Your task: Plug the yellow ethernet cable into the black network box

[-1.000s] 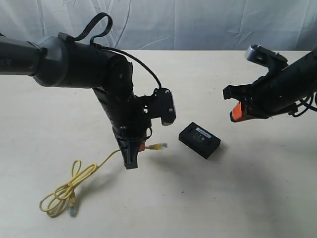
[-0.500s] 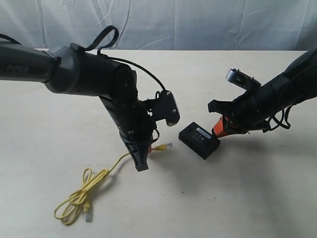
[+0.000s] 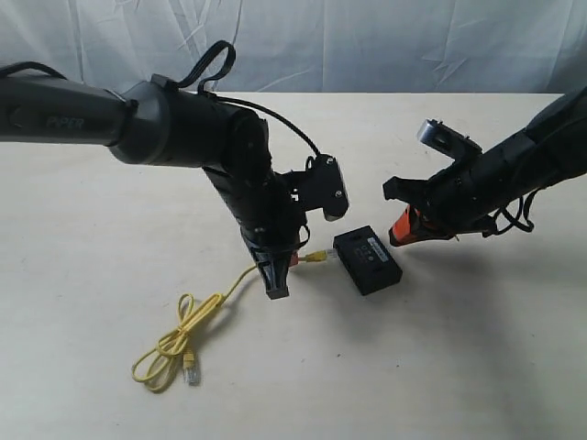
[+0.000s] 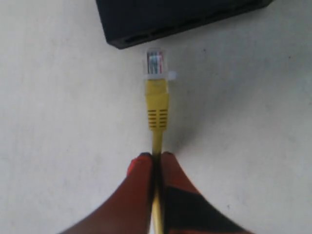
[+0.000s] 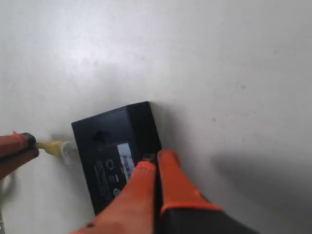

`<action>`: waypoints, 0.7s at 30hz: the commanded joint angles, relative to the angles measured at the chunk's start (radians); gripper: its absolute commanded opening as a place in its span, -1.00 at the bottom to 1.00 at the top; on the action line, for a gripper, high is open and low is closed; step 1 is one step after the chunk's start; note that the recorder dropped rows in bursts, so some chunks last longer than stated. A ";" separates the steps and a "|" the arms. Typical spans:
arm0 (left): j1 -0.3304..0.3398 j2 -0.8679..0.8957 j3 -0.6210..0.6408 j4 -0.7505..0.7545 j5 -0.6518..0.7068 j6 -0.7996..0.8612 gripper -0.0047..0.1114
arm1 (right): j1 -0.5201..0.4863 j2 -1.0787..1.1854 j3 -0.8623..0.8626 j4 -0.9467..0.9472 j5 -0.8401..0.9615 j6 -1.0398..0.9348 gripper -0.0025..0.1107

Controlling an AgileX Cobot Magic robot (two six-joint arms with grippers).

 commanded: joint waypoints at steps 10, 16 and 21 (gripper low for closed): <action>-0.001 0.035 -0.037 -0.087 0.001 0.062 -0.92 | -0.001 0.037 -0.033 0.011 0.003 -0.022 -0.97; -0.001 0.035 -0.037 -0.084 -0.010 0.062 -0.92 | -0.001 0.037 -0.033 0.007 0.003 -0.027 -0.97; -0.001 0.035 -0.037 -0.081 0.041 0.103 -0.92 | -0.001 0.039 -0.033 0.007 0.008 -0.029 -0.97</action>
